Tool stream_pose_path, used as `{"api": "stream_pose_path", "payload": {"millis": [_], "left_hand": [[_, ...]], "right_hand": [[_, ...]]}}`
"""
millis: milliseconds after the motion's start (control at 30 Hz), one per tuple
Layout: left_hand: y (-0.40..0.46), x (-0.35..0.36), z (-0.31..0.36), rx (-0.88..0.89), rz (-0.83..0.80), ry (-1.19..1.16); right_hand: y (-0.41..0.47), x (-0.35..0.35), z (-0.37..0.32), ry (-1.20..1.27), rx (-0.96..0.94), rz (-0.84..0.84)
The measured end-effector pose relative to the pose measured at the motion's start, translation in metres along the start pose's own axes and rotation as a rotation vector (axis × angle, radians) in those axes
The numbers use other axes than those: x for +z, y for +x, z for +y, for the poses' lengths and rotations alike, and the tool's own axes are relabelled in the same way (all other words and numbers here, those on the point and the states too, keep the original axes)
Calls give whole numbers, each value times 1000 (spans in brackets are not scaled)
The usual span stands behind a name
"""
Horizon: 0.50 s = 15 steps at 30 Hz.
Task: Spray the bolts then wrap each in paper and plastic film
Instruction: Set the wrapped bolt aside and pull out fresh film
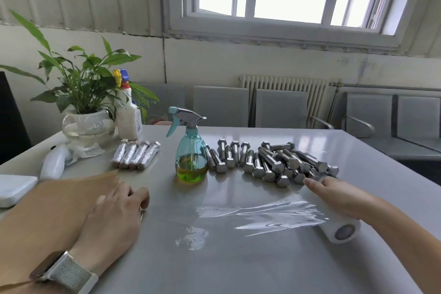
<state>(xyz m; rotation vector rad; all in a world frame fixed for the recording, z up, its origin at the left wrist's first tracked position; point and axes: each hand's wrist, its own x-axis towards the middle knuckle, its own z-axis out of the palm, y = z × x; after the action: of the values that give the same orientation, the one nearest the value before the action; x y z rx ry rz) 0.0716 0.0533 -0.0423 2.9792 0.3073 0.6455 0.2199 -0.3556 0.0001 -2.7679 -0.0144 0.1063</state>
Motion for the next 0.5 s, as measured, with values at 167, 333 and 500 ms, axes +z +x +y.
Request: {"api": "stream_pose_path", "payload": {"millis": [167, 333, 500], "left_hand": [[1, -2, 2, 1, -21, -22], [0, -7, 5, -16, -45, -25], [-1, -7, 4, -20, -16, -25]], "right_hand": [[0, 1, -1, -78, 8, 16], [-6, 3, -8, -217, 45, 51], [-14, 2, -18, -351, 56, 97]]}}
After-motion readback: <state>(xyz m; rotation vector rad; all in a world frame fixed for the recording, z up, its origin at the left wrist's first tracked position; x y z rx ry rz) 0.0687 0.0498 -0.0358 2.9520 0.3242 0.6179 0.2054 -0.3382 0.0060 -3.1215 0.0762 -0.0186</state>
